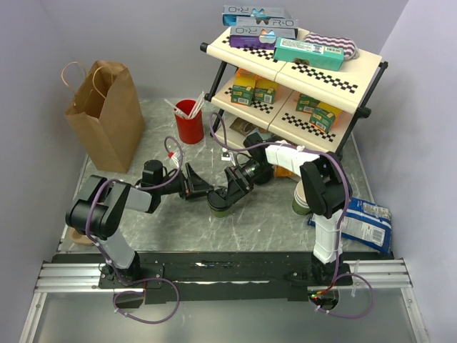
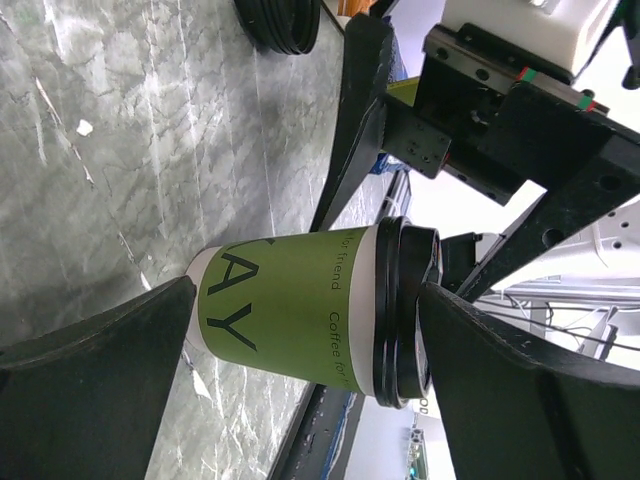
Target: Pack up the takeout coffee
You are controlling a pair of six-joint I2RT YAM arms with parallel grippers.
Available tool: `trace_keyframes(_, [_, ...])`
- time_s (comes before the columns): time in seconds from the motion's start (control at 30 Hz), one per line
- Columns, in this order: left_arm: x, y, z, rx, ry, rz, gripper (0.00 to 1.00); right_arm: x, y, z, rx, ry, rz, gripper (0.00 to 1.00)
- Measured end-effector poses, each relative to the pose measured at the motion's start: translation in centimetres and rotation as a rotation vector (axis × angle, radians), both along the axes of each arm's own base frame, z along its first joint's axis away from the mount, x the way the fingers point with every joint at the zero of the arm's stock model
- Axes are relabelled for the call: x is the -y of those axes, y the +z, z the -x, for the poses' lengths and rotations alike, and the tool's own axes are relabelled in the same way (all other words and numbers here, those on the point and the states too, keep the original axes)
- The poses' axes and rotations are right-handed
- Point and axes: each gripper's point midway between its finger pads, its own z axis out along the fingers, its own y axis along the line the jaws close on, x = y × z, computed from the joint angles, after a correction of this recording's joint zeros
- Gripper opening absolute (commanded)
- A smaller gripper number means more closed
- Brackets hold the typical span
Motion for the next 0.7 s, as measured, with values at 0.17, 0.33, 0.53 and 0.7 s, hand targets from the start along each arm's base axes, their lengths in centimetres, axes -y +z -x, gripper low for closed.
trace_keyframes(0.17, [0.1,-0.2,-0.2,0.000,-0.010,0.005,0.99,-0.2,-0.1,0.3,-0.024,-0.006,-0.011,0.94])
trace_keyframes(0.33, [0.2,-0.6,-0.4,0.000,-0.031,0.014,0.97,-0.3,-0.3,0.5,-0.041,-0.014,-0.027,0.93])
trace_keyframes(0.53, [0.4,-1.1,-0.4,-0.008,-0.062,0.042,0.96,-0.6,-0.6,0.8,-0.072,-0.032,-0.045,0.92])
trace_keyframes(0.7, [0.5,-1.6,-0.4,-0.016,-0.088,0.065,0.95,-0.6,-0.9,1.0,-0.105,-0.054,-0.047,0.92])
